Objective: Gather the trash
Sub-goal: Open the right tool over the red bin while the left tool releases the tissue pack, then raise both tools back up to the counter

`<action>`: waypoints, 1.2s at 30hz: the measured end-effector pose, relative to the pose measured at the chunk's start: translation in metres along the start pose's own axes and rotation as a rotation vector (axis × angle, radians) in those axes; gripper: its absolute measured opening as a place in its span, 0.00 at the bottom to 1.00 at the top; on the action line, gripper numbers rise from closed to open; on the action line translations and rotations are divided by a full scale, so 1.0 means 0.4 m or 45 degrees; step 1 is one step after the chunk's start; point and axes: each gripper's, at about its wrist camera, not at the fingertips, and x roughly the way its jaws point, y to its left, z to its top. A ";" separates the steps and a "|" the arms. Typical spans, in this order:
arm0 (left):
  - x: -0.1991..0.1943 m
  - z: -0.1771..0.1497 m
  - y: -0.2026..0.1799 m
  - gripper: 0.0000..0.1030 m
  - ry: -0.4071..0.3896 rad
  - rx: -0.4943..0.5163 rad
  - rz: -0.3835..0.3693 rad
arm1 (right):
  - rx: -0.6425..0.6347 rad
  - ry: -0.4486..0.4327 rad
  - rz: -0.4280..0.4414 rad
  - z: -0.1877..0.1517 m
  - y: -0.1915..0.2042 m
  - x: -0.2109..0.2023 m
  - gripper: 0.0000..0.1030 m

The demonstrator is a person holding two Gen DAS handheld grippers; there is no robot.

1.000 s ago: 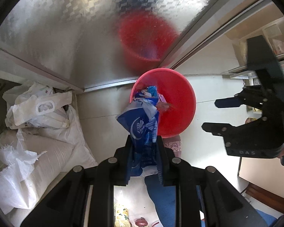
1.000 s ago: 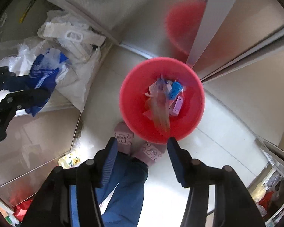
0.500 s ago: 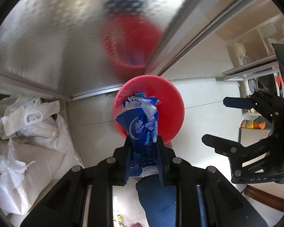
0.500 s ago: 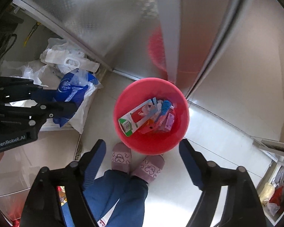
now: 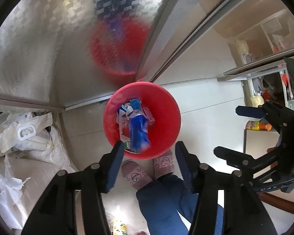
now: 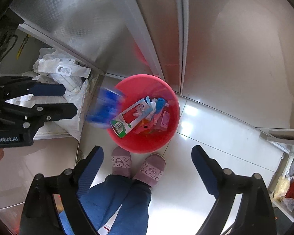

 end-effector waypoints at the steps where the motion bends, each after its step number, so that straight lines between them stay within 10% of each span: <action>1: 0.000 0.002 -0.003 0.52 0.001 0.011 -0.009 | 0.002 -0.004 0.010 -0.001 -0.002 -0.002 0.88; 15: -0.137 -0.049 -0.005 0.63 -0.014 0.031 -0.048 | -0.012 -0.066 0.052 -0.006 0.017 -0.114 0.88; 36: -0.805 -0.164 -0.033 0.88 -0.347 -0.095 0.026 | -0.190 -0.276 0.100 0.059 0.265 -0.705 0.88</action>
